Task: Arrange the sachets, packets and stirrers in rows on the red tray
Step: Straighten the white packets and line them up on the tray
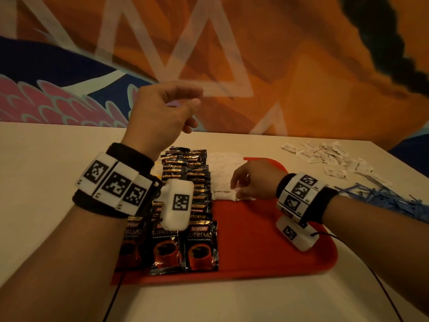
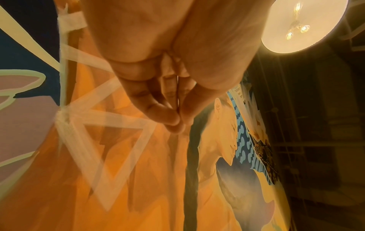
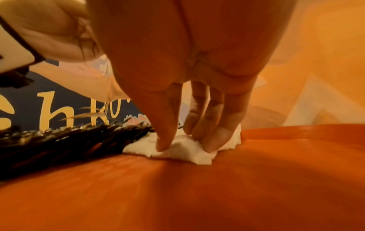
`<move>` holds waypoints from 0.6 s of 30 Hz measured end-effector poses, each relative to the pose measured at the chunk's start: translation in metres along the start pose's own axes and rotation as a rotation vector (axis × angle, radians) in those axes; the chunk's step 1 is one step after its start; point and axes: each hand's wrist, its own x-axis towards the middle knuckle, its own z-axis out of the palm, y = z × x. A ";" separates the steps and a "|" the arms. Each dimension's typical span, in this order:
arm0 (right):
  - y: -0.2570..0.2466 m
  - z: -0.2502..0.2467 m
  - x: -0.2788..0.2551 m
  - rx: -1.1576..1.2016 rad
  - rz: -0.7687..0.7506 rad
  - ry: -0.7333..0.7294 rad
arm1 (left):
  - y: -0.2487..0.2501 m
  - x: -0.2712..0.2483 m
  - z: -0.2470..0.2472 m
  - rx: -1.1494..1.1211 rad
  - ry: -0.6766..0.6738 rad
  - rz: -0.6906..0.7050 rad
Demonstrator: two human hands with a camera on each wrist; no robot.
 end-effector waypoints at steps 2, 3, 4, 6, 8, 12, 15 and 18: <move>0.001 0.000 0.001 0.008 0.003 -0.018 | 0.001 0.000 -0.001 0.007 -0.006 -0.005; 0.001 -0.001 0.001 0.014 0.003 -0.018 | 0.000 0.000 -0.001 0.012 -0.007 -0.006; 0.002 -0.003 0.001 0.025 0.005 -0.017 | 0.001 0.000 -0.001 0.017 -0.008 -0.007; 0.005 -0.012 0.003 0.065 0.014 0.011 | 0.001 -0.001 -0.001 0.021 -0.009 -0.014; 0.017 -0.025 0.007 0.098 0.050 0.062 | 0.000 -0.001 -0.001 0.031 -0.012 -0.021; 0.065 -0.055 0.024 0.092 0.216 0.108 | -0.003 -0.001 0.001 0.026 -0.031 -0.016; 0.112 -0.076 0.037 0.142 0.390 0.130 | -0.011 0.006 -0.003 0.003 -0.057 -0.025; 0.150 -0.094 0.043 -0.025 0.499 0.108 | -0.023 0.013 -0.009 -0.015 -0.112 -0.020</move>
